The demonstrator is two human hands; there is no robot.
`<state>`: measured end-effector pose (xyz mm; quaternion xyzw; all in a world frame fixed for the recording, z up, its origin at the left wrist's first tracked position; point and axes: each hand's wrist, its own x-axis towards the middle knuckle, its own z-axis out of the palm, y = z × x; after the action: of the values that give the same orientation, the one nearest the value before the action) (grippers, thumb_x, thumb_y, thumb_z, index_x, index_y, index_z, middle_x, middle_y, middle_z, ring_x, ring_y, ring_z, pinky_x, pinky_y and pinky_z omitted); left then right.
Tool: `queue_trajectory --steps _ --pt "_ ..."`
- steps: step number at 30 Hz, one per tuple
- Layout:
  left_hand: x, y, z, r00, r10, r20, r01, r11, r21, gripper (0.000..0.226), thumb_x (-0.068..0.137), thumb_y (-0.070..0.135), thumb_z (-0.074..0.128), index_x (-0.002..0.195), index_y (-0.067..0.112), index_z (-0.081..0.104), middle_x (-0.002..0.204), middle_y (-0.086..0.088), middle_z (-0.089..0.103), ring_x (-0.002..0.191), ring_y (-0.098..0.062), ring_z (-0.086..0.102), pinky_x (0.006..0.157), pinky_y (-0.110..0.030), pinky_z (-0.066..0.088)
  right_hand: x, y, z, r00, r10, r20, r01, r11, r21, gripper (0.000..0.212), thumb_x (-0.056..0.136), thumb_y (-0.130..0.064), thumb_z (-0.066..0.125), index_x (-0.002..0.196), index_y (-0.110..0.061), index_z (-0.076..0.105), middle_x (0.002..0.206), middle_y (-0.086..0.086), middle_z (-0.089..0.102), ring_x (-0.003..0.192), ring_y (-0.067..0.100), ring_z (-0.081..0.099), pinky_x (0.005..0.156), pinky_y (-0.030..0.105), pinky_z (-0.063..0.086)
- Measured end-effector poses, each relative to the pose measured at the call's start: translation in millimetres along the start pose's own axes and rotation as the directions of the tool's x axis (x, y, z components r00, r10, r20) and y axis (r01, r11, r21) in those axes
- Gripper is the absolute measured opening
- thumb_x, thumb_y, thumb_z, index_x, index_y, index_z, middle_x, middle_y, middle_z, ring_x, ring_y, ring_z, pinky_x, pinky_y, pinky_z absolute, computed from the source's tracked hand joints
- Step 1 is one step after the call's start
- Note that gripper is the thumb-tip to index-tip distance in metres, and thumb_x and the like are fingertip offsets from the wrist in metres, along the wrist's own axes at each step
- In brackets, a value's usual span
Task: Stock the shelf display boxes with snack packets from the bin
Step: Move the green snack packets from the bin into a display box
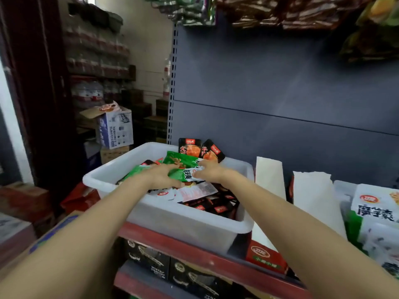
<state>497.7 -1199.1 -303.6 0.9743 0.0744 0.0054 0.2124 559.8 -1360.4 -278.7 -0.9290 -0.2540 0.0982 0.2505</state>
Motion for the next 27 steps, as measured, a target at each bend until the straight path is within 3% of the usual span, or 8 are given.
queue_trajectory --steps 4,8,12,16,19,21,24,27 --pt "0 -3 0 1.0 0.003 -0.011 -0.003 1.0 -0.008 0.072 0.083 0.049 0.064 0.144 0.025 0.035 0.149 -0.001 0.037 0.134 -0.022 0.036 0.108 -0.032 0.032 9 -4 4 0.983 0.039 -0.18 -0.004 0.982 0.19 0.041 0.09 -0.006 0.058 0.127 0.01 0.05 0.134 0.024 0.049 0.116 0.03 0.053 0.097 0.036 0.043" --pt "-1 -3 -1 0.994 0.063 -0.091 -0.063 0.998 -0.004 0.06 0.084 0.04 0.067 0.137 0.023 0.045 0.143 0.001 0.045 0.127 -0.02 0.044 0.103 -0.03 0.036 12 -1 2 0.965 0.153 -0.211 -0.049 0.901 0.43 0.027 0.086 0.005 0.057 0.111 0.014 0.06 0.101 0.025 0.066 0.077 0.022 0.061 0.07 0.036 0.055" --pt "-7 2 -4 0.976 0.12 -0.18 -0.114 0.993 0.041 0.046 0.091 0.029 0.06 0.135 0.021 0.05 0.137 0.001 0.053 0.122 -0.02 0.05 0.1 -0.03 0.039 -3 -3 -6 0.976 0.086 -0.199 0.029 0.859 0.512 0.014 0.084 -0.007 0.067 0.096 0.0 0.066 0.094 0.011 0.065 0.084 0.017 0.059 0.068 0.024 0.048" --pt "-16 13 -6 0.939 0.142 -0.314 -0.154 0.988 -0.012 0.029 0.097 0.019 0.05 0.124 0.016 0.061 0.118 -0.003 0.065 0.103 -0.023 0.058 0.086 -0.03 0.043 -20 4 -19 0.976 -0.029 -0.216 0.13 0.872 0.472 0.025 0.078 -0.004 0.073 0.102 -0.006 0.066 0.088 0.001 0.06 0.087 0.015 0.056 0.076 0.025 0.046" --pt "-20 22 -7 0.893 0.147 -0.426 -0.224 0.965 -0.137 0.019 0.098 0.015 0.047 0.097 0.01 0.065 0.09 -0.007 0.065 0.086 -0.024 0.058 0.076 -0.032 0.044 -30 12 -31 0.948 -0.007 -0.317 0.152 0.887 0.436 0.031 0.079 0.0 0.07 0.108 -0.011 0.064 0.088 -0.001 0.059 0.09 0.018 0.055 0.08 0.031 0.045" --pt "-25 35 -7 0.858 0.148 -0.492 -0.278 0.939 -0.203 0.021 0.098 0.014 0.046 0.08 0.009 0.056 0.073 -0.004 0.058 0.071 -0.019 0.052 0.065 -0.03 0.037 -40 17 -40 0.93 0.018 -0.366 0.172 0.861 0.478 0.031 0.082 -0.001 0.067 0.112 -0.01 0.063 0.097 0.004 0.061 0.093 0.018 0.055 0.081 0.031 0.044" --pt "-33 61 -8 0.822 0.152 -0.55 -0.36 0.885 -0.294 0.018 0.096 0.013 0.05 0.08 0.016 0.056 0.074 0.004 0.06 0.072 -0.012 0.054 0.065 -0.027 0.038 -61 25 -52 0.919 0.038 -0.393 0.225 0.767 0.6 0.021 0.087 -0.003 0.063 0.109 -0.006 0.064 0.095 0.002 0.06 0.091 0.016 0.053 0.071 0.029 0.044" --pt "-40 88 -7 0.853 0.108 -0.51 -0.401 0.761 -0.509 0.014 0.095 0.01 0.052 0.095 0.013 0.066 0.089 -0.001 0.07 0.084 -0.015 0.065 0.077 -0.029 0.05 -81 35 -61 0.909 0.029 -0.416 0.261 0.739 0.622 0.017 0.09 -0.009 0.061 0.106 -0.01 0.064 0.1 0.002 0.063 0.095 0.017 0.058 0.066 0.023 0.046"
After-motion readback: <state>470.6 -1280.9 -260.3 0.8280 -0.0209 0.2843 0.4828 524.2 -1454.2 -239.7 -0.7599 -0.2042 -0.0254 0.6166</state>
